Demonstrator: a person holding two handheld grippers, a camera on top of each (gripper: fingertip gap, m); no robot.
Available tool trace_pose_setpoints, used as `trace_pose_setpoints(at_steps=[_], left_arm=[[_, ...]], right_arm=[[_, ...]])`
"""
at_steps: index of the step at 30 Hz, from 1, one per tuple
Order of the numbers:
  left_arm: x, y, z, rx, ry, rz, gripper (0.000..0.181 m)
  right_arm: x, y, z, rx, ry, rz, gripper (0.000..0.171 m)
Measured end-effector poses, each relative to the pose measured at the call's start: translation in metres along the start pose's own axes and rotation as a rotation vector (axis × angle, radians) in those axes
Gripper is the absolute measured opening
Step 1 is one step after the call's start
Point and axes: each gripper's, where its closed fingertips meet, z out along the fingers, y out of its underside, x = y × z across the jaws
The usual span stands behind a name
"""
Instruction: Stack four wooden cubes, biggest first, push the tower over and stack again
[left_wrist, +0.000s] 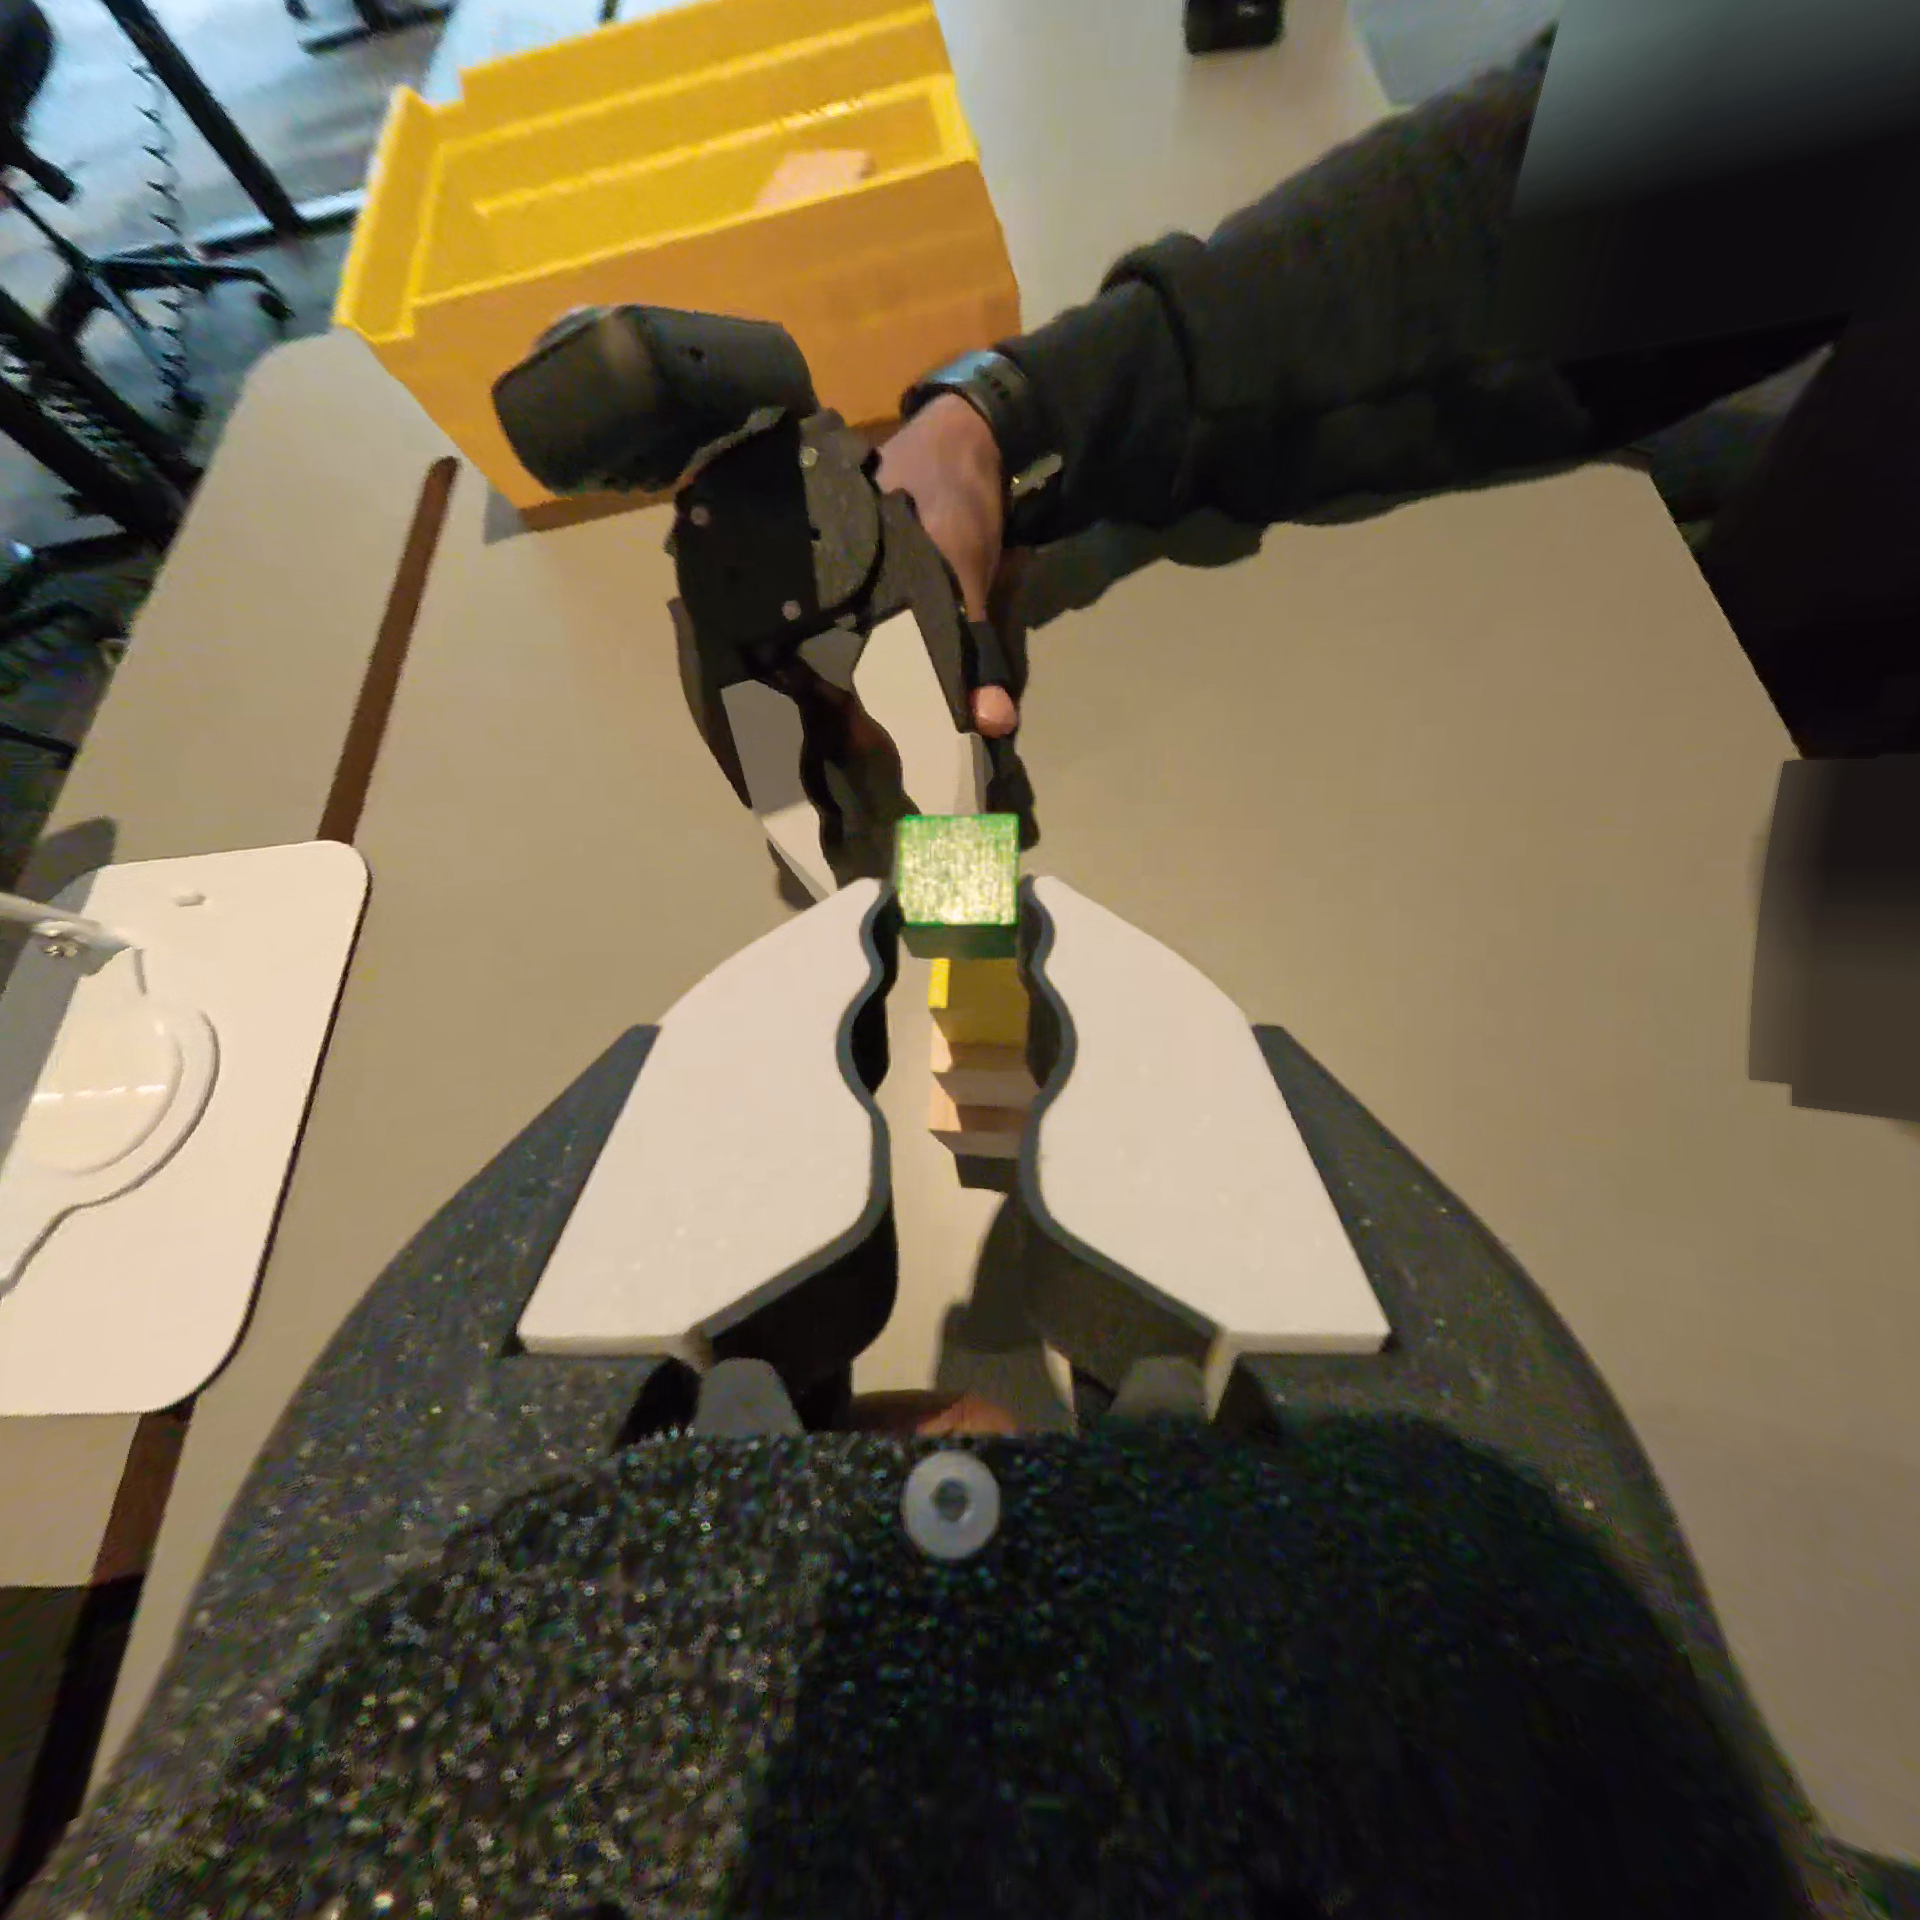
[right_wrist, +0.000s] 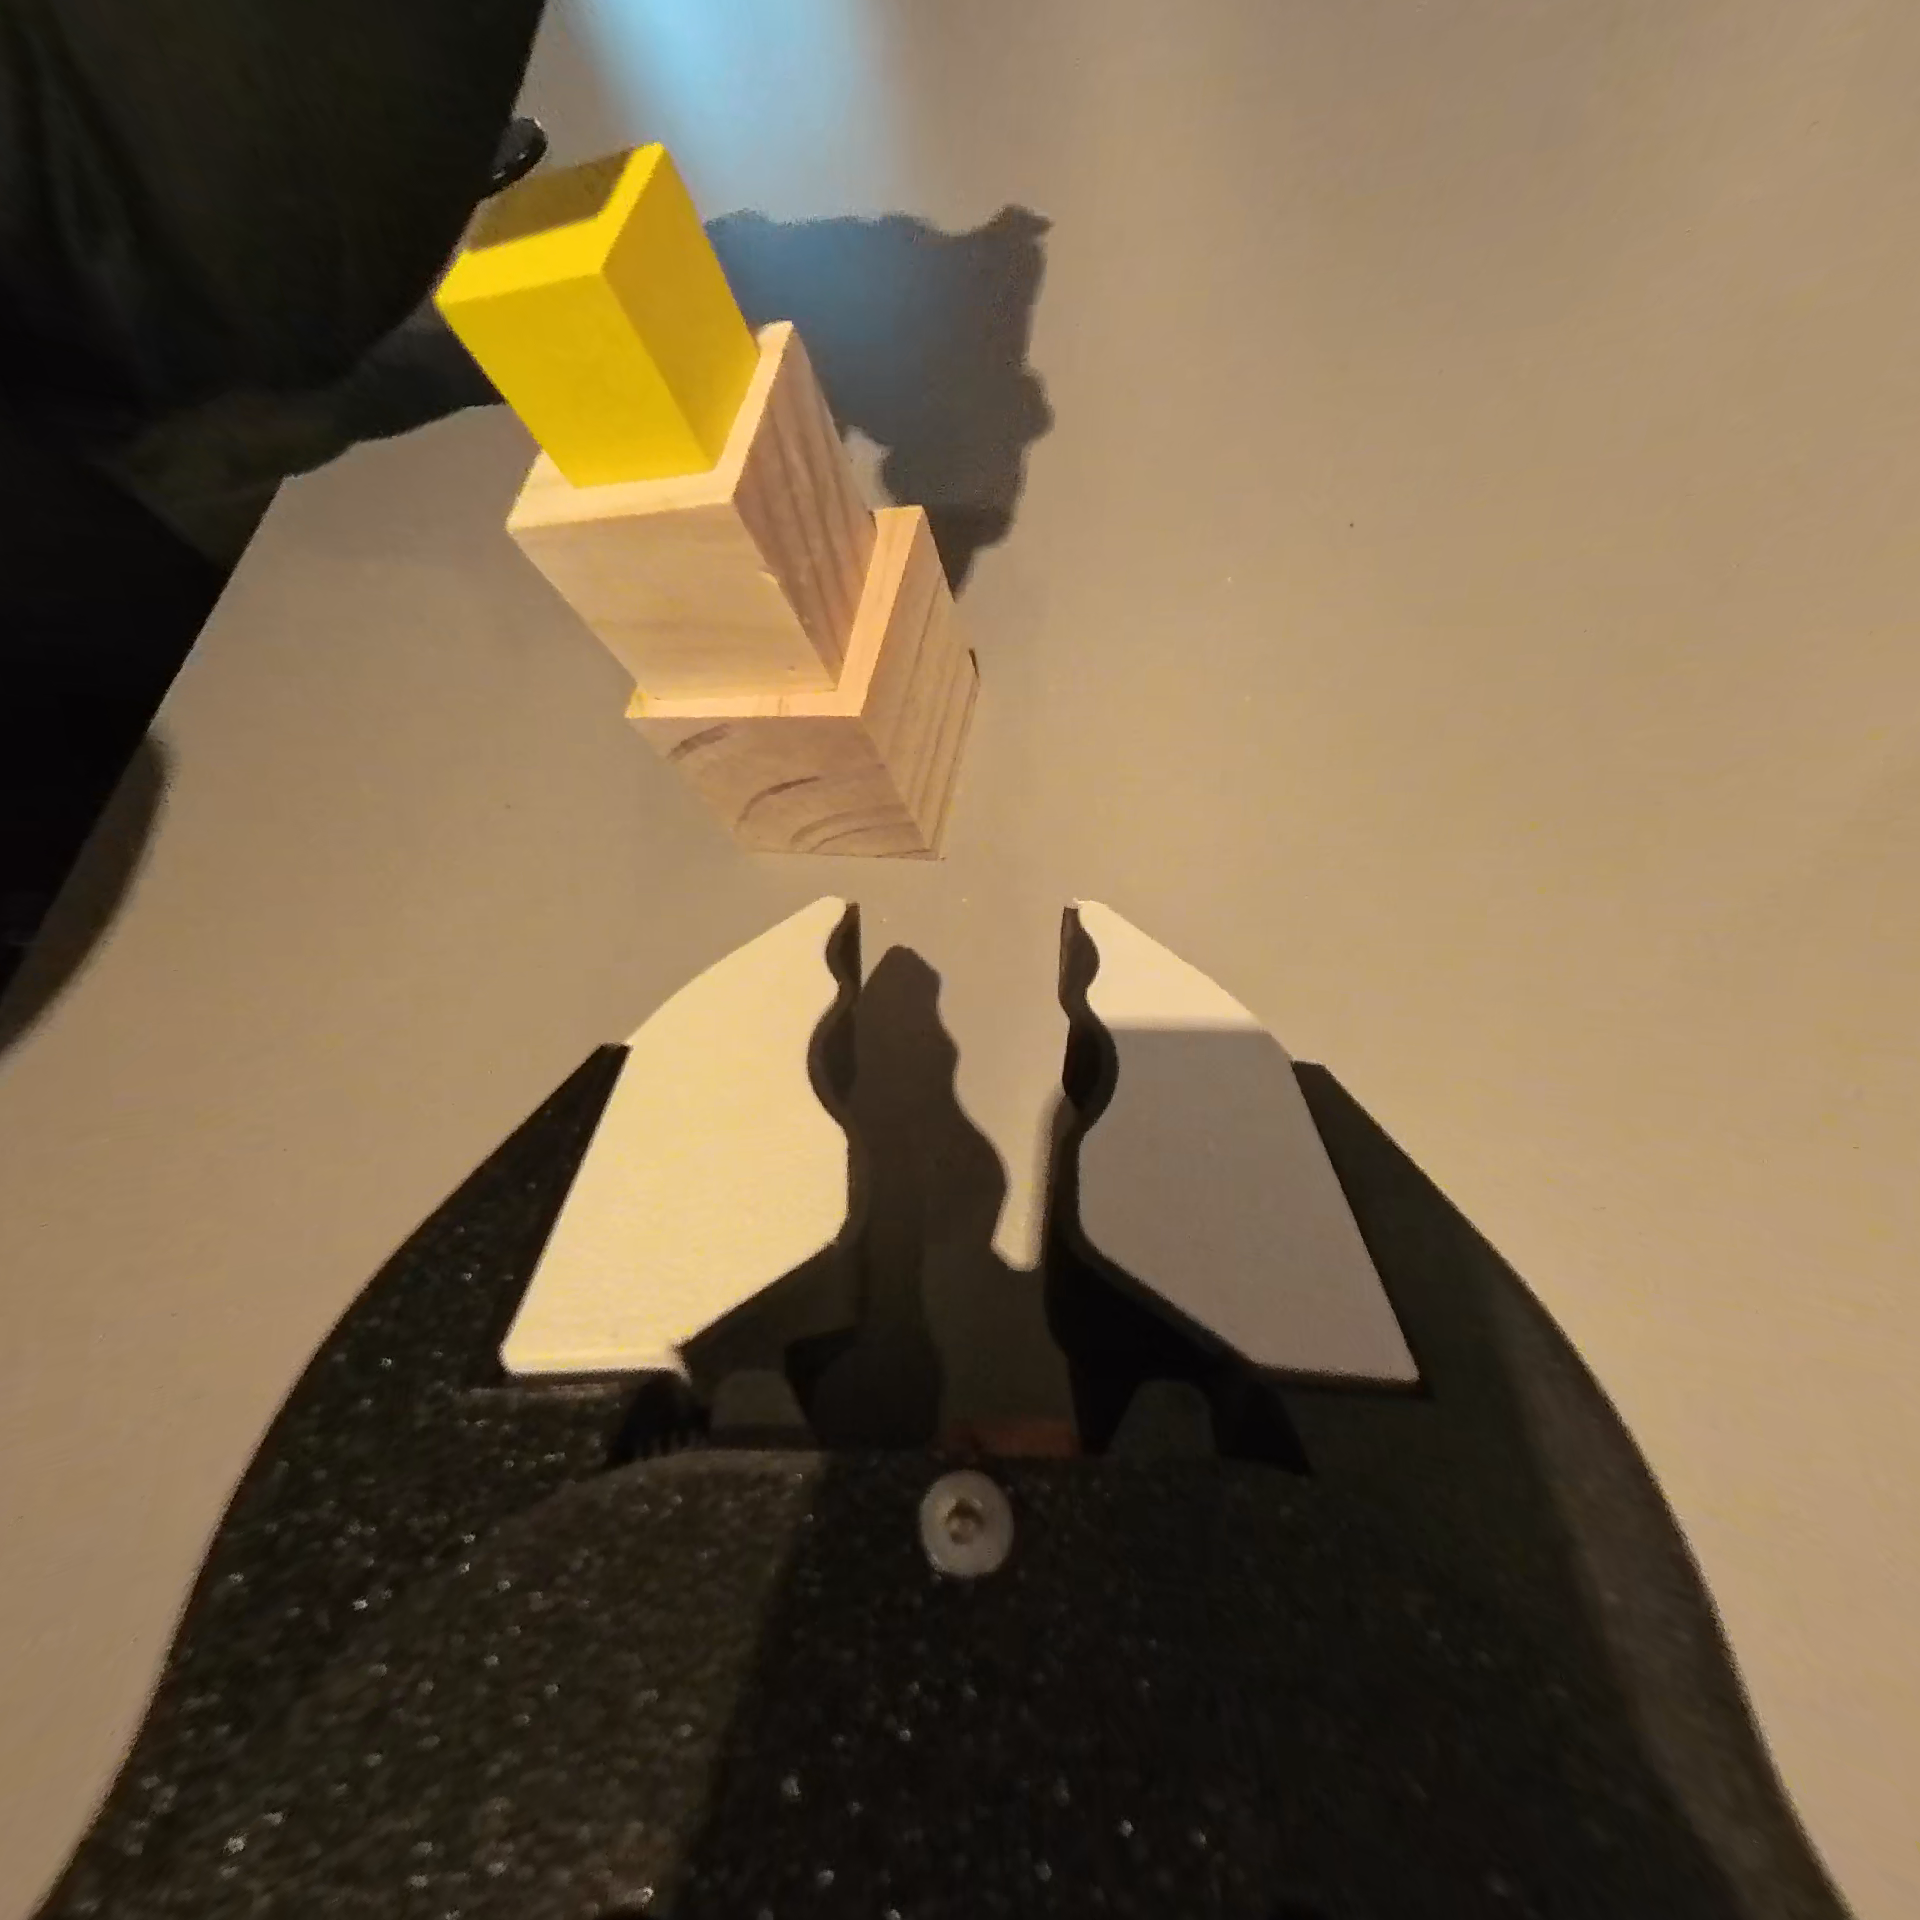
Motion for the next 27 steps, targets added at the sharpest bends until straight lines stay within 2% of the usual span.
trace_pose_setpoints(at_steps=[5, 11, 27], left_arm=[[0.004, 0.003, 0.005, -0.016, 0.061, -0.001, 0.022], [0.002, 0.013, 0.011, -0.074, 0.043, 0.015, 0.022], [0.005, 0.021, 0.017, -0.13, 0.063, 0.005, 0.021]], right_arm=[[0.0, -0.002, -0.002, 0.023, -0.027, 0.027, 0.036], [-0.001, -0.005, -0.005, 0.042, -0.075, 0.072, 0.035], [0.0, -0.002, -0.002, 0.021, -0.065, 0.065, 0.034]])
